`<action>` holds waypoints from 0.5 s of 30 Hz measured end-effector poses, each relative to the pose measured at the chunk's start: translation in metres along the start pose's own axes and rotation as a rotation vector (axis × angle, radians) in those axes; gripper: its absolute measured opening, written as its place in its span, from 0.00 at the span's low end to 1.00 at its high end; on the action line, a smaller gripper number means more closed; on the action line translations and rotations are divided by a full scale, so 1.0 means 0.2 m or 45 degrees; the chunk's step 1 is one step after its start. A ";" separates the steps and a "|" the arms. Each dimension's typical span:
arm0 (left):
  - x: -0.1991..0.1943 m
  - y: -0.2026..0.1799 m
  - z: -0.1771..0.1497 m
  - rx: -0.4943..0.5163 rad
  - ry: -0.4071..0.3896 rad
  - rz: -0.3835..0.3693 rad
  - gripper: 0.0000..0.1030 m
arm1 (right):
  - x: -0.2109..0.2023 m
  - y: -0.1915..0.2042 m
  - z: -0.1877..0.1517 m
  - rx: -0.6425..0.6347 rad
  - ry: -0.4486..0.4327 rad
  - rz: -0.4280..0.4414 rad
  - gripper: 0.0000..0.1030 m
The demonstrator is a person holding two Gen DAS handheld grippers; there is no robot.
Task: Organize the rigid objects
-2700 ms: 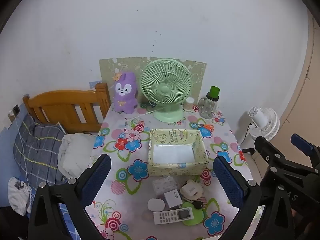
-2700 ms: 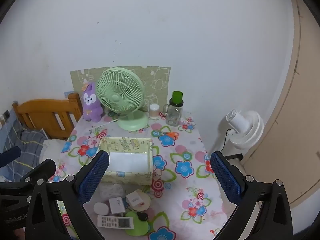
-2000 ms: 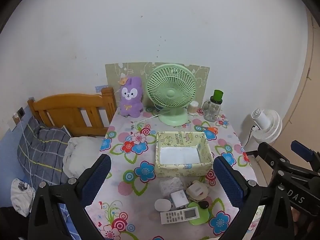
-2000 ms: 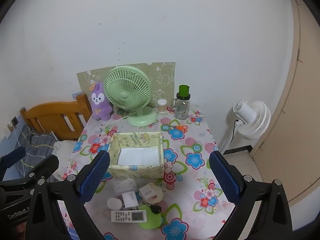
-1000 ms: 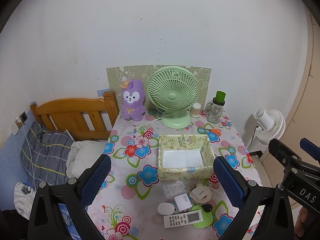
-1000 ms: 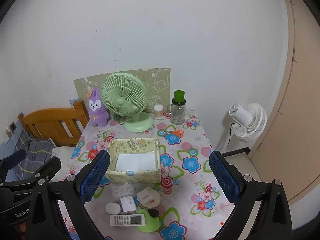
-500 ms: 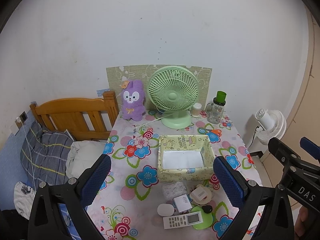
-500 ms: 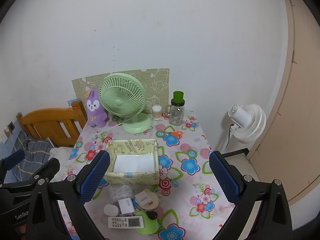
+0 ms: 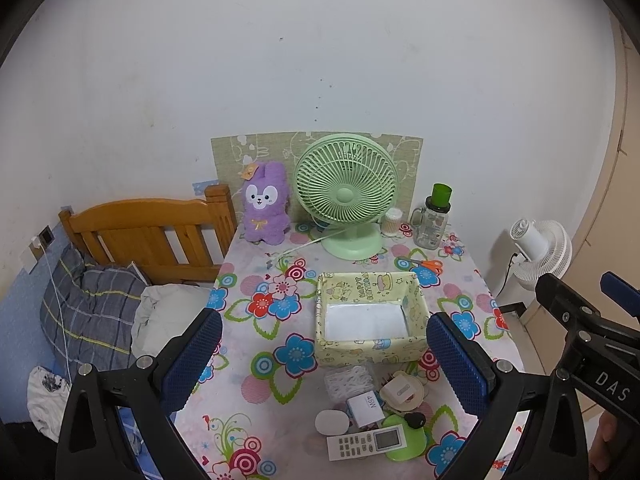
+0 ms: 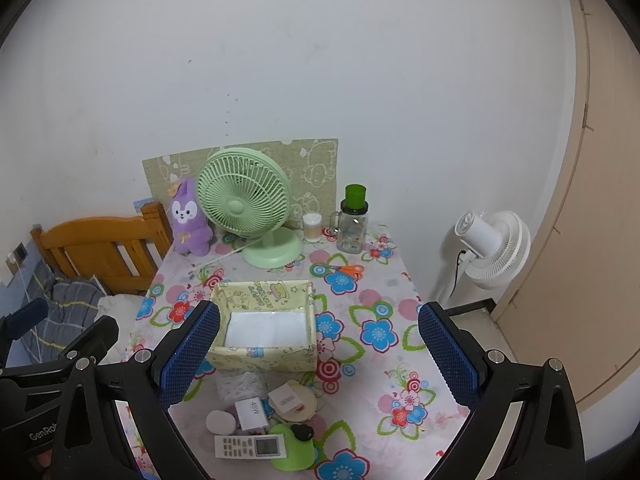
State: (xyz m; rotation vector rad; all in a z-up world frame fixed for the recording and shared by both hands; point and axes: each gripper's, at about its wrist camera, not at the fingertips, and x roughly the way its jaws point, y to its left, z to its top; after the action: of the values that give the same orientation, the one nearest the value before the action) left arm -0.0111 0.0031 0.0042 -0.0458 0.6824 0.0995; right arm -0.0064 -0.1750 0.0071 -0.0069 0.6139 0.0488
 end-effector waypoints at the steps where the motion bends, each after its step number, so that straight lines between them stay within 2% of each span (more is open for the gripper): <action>1: 0.00 0.00 0.00 0.001 0.000 0.001 1.00 | 0.00 0.00 0.00 0.001 0.000 -0.001 0.98; 15: 0.00 0.00 0.01 0.001 -0.003 0.003 1.00 | 0.00 0.00 0.00 -0.006 -0.008 -0.009 0.98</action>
State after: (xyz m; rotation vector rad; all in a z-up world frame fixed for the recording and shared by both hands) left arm -0.0096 0.0026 0.0055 -0.0446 0.6804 0.1013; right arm -0.0064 -0.1745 0.0081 -0.0130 0.6072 0.0435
